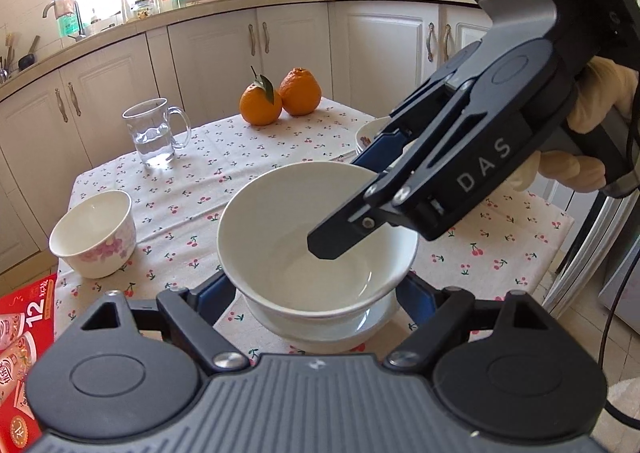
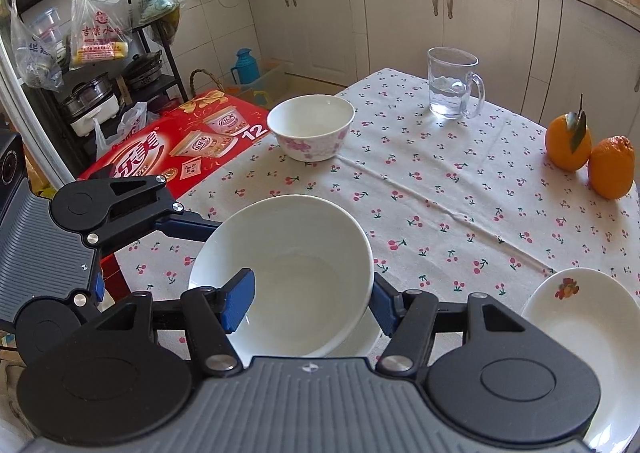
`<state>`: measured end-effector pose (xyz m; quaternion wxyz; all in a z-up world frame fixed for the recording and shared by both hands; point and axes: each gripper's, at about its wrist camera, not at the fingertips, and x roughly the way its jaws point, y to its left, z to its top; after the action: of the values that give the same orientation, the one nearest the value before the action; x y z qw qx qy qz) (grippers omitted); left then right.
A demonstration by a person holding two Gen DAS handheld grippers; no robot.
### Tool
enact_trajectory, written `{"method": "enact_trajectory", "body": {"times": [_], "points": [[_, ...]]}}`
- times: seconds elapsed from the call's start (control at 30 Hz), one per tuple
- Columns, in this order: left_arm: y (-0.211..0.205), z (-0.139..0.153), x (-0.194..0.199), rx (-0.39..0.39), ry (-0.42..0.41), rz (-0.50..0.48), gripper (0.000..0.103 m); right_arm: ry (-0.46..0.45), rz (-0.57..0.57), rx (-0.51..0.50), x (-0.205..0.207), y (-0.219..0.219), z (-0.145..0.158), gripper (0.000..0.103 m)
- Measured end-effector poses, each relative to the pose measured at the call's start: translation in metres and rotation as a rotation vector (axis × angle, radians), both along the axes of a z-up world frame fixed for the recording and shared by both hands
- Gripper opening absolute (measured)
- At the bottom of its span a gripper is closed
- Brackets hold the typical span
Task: Organize plates and bowls
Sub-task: 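Lift the large white bowl with the right tool and carry it toward the pink-patterned bowl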
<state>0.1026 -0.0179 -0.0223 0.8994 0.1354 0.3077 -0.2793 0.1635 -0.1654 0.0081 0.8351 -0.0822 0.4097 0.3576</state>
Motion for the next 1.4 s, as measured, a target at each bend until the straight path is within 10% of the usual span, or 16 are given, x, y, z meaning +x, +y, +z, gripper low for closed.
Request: {"method": "enact_trajectory", "body": {"times": [0.83, 1.07, 1.4], "points": [[0.004, -0.01, 0.013, -0.035, 0.066, -0.02, 0.09, 0.022, -0.021, -0.036, 0.01, 0.0, -0.02, 0.067], [0.01, -0.007, 0.003, -0.02, 0.05, -0.031, 0.094, -0.021, -0.023, -0.057, -0.001, 0.003, -0.019, 0.096], [0.034, -0.001, -0.014, -0.03, 0.028, -0.008, 0.094, -0.067, -0.018, -0.136, -0.013, 0.014, -0.023, 0.1]]}}
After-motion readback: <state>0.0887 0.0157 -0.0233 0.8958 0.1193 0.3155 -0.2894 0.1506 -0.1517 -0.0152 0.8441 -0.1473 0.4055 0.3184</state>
